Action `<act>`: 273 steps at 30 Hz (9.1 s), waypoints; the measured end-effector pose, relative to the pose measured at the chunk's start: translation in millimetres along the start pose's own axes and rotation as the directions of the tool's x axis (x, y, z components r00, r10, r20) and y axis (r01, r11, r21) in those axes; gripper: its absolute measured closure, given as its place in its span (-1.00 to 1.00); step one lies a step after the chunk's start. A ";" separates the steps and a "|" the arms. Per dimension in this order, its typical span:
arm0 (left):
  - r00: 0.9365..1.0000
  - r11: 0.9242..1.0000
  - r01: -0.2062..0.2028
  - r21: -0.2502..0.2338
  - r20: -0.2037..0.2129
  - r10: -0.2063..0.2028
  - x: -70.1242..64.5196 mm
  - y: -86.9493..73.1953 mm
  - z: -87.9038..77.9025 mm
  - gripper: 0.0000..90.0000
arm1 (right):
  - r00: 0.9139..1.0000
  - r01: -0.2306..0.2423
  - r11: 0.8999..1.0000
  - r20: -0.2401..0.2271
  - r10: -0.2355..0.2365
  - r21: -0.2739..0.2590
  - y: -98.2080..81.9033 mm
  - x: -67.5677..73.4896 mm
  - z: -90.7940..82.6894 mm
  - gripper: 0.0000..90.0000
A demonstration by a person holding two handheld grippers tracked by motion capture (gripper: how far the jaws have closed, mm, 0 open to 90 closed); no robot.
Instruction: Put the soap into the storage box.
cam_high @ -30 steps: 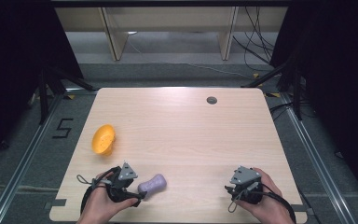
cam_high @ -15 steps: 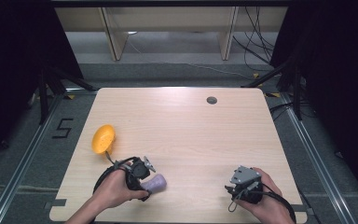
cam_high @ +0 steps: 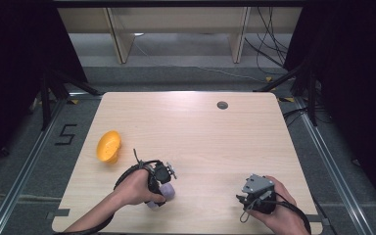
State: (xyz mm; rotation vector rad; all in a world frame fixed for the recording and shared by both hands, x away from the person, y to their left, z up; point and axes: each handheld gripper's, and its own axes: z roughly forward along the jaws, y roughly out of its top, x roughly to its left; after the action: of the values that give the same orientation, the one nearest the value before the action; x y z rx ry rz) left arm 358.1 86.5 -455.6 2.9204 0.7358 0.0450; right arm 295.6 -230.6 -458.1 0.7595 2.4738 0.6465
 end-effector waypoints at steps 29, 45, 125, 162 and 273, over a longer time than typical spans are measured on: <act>1.000 0.998 0.009 0.065 0.012 -0.010 3.5 11.0 22.9 -0.15 | 1.000 0.006 1.000 -0.004 -0.006 0.001 0.1 0.6 0.5 -0.15; 0.997 0.995 0.072 0.062 -0.001 -0.073 4.7 8.3 24.8 0.08 | 1.000 0.007 1.000 -0.005 -0.007 0.001 0.0 0.6 0.5 -0.16; 0.904 0.905 0.423 -0.032 -0.043 -0.424 42.9 -17.5 -10.3 0.09 | 1.000 -0.004 1.000 -0.002 0.004 -0.011 0.4 0.3 -1.0 -0.16; 0.861 0.863 0.502 -0.056 -0.054 -0.505 77.5 -36.1 -30.8 0.09 | 1.000 -0.004 1.000 0.002 0.004 -0.016 0.1 0.6 -0.3 -0.16; 0.682 0.690 0.718 -0.093 -0.101 -0.724 164.0 -78.1 -50.4 0.09 | 1.000 -0.012 0.999 0.012 0.013 -0.037 0.7 -0.5 -1.6 -0.16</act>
State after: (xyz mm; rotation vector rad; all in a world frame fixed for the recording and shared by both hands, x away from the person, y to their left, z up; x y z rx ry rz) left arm 462.9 238.2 -416.4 2.3710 1.8268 0.1701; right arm 295.4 -230.9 -456.3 0.7630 2.4412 0.6888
